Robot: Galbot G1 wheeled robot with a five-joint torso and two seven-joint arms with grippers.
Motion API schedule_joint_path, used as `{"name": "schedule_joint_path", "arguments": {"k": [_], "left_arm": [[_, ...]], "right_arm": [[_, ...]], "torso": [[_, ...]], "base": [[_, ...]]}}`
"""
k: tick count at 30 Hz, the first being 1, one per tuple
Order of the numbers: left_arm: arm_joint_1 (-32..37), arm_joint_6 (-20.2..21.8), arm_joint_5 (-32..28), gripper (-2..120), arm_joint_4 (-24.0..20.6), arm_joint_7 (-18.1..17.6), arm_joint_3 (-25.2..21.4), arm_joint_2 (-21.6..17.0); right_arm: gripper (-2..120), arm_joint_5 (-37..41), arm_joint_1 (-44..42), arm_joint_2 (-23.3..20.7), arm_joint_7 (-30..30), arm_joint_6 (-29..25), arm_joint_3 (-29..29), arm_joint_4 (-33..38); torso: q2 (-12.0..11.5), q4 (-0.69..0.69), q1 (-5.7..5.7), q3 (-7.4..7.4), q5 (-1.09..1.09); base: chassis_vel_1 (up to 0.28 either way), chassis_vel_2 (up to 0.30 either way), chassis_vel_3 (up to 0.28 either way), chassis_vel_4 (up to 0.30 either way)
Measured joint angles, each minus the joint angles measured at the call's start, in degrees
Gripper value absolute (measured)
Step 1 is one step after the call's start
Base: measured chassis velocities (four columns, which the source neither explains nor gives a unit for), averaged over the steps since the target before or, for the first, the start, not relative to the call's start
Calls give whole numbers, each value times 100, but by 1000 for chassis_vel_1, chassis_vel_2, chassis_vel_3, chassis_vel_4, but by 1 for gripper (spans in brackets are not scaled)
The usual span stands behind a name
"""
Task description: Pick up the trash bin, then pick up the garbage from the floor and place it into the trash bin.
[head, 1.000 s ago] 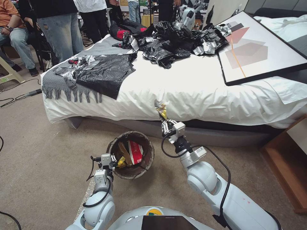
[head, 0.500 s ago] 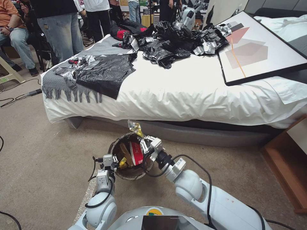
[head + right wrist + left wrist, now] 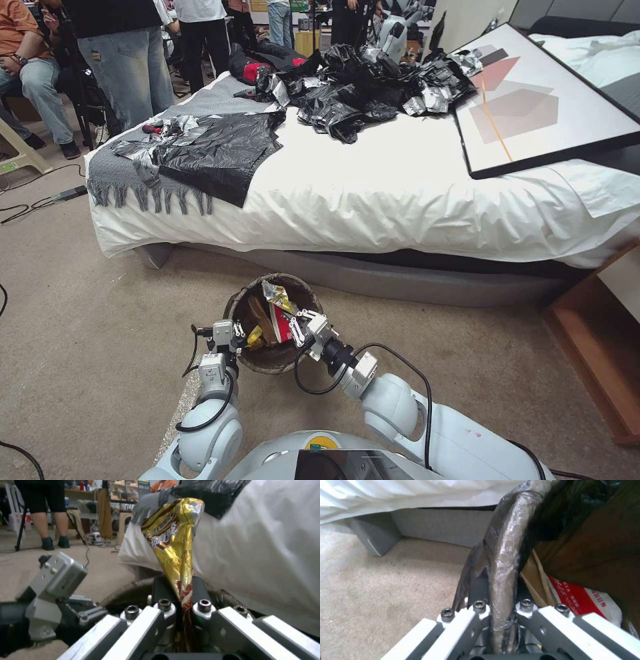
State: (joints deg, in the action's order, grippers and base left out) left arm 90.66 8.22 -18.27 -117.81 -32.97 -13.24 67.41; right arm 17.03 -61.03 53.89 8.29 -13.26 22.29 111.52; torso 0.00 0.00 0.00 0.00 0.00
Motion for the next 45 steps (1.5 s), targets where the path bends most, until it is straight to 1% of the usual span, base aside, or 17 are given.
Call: {"name": "schedule_joint_path", "arguments": {"k": [9, 12, 15, 17, 19, 20, 23, 24, 26, 27, 28, 31, 32, 34, 39, 44, 45], "left_arm": [[-28, -4, 3, 0, 0, 0, 22, 41], [-30, -5, 3, 0, -3, -1, 23, 45], [-41, -7, 3, 0, -5, -1, 29, 52], [-43, -7, 3, 0, -5, -2, 29, 53], [-50, -9, 1, 0, -5, -2, 29, 54], [-50, -9, 1, 0, -5, -2, 29, 54], [-64, -10, -11, 0, -5, -4, 34, 53], [-64, -10, -11, 0, -5, -4, 34, 53], [-78, -11, -18, 0, 0, -4, 42, 53], [-87, -11, -24, 0, 3, -5, 51, 54], [-87, -11, -24, 0, 3, -5, 51, 54], [-100, -11, -34, 0, 11, -6, 55, 52], [-100, -11, -34, 0, 11, -6, 55, 52], [-107, -11, -45, 0, 13, -8, 52, 48], [-117, -11, -68, 0, 14, -12, 32, 41], [-117, -11, -79, 0, 14, -13, 23, 35], [-115, -11, -82, 0, 13, -13, 21, 29]], "right_arm": [[0, -16, 209, 163, 81, 24, 159, -390], [7, -13, 268, 202, 129, 54, 213, -461], [23, -23, 373, 297, 225, 81, 295, -615], [25, -25, 382, 310, 240, 82, 304, -632], [37, -36, 411, 349, 286, 83, 336, -675], [37, -36, 411, 349, 286, 83, 336, -675], [51, -36, 433, 380, 332, 82, 370, -679], [51, -36, 433, 380, 332, 82, 370, -679], [59, -29, 456, 401, 353, 85, 394, -676], [67, -25, 477, 431, 363, 92, 406, -672], [67, -25, 477, 431, 363, 92, 406, -672], [81, -19, 507, 498, 382, 96, 424, -666], [81, -19, 507, 498, 382, 96, 424, -666], [90, -14, 519, 511, 399, 106, 417, -617], [100, 55, 484, 450, 452, 119, 233, -396], [100, 133, 401, 351, 522, 156, -48, -143], [100, 197, 336, 271, 608, 172, -280, 51]], "torso": [[0, 0, 0, 0, 0], [0, 0, 0, 0, 0], [0, 1, 0, 0, 0], [0, 1, 0, 0, 0], [0, 0, 0, 0, 0], [0, 0, 0, 0, 0], [0, 1, 0, 0, 0], [0, 1, 0, 0, 0], [0, 0, 0, 0, 0], [0, 0, 0, 0, 0], [0, 0, 0, 0, 0], [0, 1, 0, 0, 0], [0, 1, 0, 0, 0], [0, 1, 0, 0, 0], [0, 1, 0, 0, 0], [0, 1, 0, 0, 1], [0, 0, 0, 0, 0]], "base": [[0, 0, 0, 0], [0, 0, 0, 0], [0, 0, 0, 0], [0, 0, 0, 0], [0, 0, 0, 0], [0, 0, 0, 0], [0, 0, 0, 0], [0, 0, 0, 0], [0, 0, 0, 0], [0, 0, 0, 0], [0, 0, 0, 0], [0, 0, 0, 0], [0, 0, 0, 0], [0, 0, 0, 0], [0, 0, 0, 0], [0, 0, 0, 0], [0, 0, 0, 0]]}}
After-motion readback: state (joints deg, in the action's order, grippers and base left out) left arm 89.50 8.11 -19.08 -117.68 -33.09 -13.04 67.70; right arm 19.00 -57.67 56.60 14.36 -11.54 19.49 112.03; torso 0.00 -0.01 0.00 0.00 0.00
